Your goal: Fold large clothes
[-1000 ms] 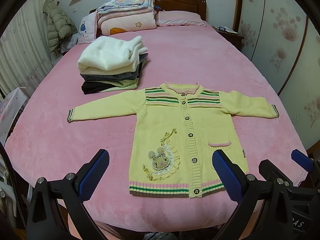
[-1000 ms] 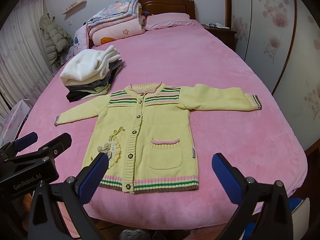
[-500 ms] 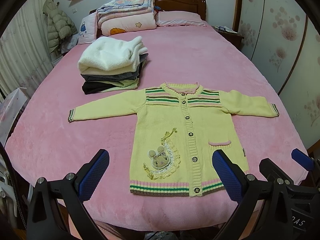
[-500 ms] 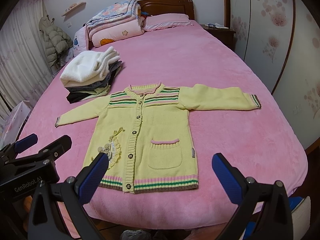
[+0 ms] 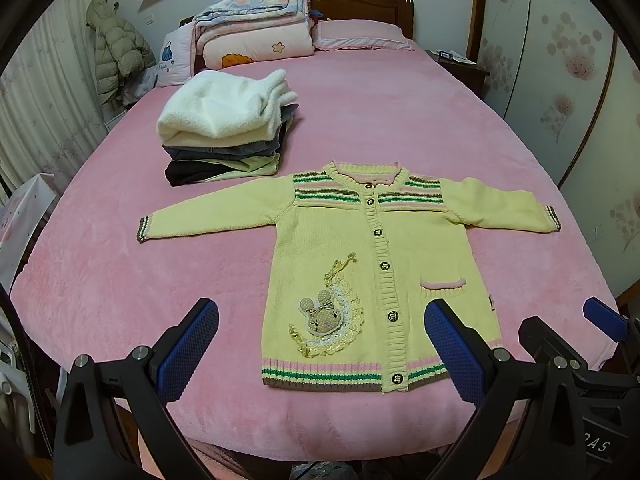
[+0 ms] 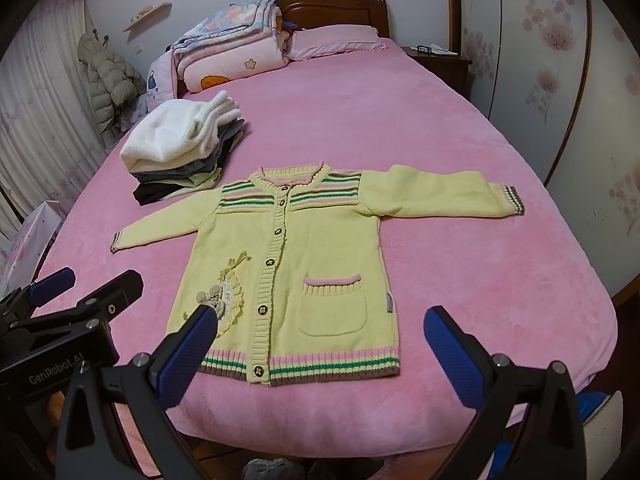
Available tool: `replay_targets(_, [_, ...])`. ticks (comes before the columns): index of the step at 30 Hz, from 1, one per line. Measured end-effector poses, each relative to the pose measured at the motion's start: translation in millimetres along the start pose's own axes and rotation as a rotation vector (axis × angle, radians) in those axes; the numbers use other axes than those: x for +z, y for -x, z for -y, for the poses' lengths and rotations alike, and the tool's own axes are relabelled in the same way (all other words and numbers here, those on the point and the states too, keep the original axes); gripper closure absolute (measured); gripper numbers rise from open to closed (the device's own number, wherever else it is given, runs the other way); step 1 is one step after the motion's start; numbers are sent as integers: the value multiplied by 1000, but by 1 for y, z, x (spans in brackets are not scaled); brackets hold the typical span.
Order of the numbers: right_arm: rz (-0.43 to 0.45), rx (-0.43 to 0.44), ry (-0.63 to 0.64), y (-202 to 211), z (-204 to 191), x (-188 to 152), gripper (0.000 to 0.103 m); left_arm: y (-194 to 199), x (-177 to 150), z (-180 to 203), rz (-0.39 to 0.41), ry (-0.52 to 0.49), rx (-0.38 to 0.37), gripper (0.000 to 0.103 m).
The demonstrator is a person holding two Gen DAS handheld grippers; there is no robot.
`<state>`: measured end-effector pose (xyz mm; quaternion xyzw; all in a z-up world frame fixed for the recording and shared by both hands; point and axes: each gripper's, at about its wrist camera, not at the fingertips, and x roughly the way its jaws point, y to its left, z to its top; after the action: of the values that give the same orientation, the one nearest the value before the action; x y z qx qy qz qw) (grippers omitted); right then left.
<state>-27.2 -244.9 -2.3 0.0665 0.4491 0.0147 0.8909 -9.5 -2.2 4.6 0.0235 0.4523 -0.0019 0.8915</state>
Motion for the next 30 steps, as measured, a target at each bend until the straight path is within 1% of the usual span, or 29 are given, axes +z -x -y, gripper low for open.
replay_targets(18, [0,-1,-1,0,1,1,0,-5,-3,-8,-10,0,-3,1])
replay_targets(24, [1,-3,0,-1,1,2,0,-7,2,-3,-12,-11,-5,1])
replay_targets(30, [13,-16,-8,-7,6,3,0,-12,13,9,-14,-26,-5,1])
